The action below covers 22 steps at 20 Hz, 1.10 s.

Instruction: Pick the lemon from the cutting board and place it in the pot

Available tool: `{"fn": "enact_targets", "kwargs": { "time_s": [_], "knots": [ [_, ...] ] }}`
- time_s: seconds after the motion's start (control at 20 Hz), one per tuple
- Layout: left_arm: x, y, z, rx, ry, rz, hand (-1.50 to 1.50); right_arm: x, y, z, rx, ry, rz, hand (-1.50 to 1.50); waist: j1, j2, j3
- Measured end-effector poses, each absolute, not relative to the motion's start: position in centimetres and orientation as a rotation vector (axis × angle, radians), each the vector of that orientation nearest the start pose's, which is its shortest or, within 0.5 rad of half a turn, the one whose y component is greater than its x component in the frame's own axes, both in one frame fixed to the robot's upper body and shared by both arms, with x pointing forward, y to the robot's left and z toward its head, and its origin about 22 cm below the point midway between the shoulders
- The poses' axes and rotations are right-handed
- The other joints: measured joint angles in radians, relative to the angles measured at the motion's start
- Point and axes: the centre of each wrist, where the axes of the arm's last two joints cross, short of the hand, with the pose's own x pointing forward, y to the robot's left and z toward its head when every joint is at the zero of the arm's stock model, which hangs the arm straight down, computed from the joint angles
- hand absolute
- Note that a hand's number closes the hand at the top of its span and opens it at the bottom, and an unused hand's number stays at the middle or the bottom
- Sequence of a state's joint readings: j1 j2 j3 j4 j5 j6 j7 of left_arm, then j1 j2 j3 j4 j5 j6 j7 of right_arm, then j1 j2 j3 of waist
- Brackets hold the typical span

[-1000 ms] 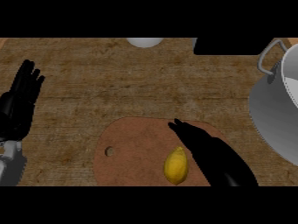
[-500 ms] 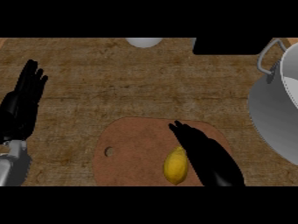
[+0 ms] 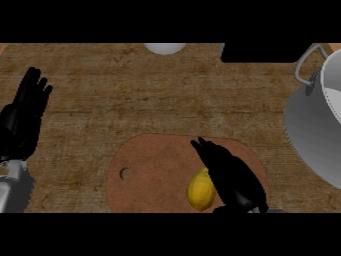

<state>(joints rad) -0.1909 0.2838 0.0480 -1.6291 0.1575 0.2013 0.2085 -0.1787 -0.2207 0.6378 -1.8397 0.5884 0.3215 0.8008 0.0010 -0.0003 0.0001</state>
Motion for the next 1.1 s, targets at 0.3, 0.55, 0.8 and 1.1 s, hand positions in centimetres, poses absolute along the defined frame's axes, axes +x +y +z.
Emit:
{"fn": "enact_targets", "kwargs": {
  "time_s": [0.3, 0.55, 0.8, 1.1],
  "knots": [
    [28.2, 28.0, 8.5, 0.2, -1.61, 0.073, 0.0, 21.7, -11.9, 6.2, -0.45, -1.094, 1.196, 1.5, -0.001, 0.0, 0.0],
    [28.1, 28.2, 8.7, 0.198, -1.612, 0.074, 0.0, 22.6, -11.2, 5.3, -0.453, -1.14, 1.308, 1.5, 0.001, 0.0, 0.0],
    [28.1, 27.7, 8.8, 0.197, -1.606, 0.065, 0.0, 22.3, -11.0, 4.5, -0.45, -1.177, 1.334, 1.5, 0.0, -0.003, -0.001],
    [27.9, 28.4, 8.7, 0.215, -1.595, 0.086, 0.0, 17.4, -13.9, 4.0, -0.303, -1.265, 1.561, 1.5, -0.022, -0.012, -0.001]
  ]
}}
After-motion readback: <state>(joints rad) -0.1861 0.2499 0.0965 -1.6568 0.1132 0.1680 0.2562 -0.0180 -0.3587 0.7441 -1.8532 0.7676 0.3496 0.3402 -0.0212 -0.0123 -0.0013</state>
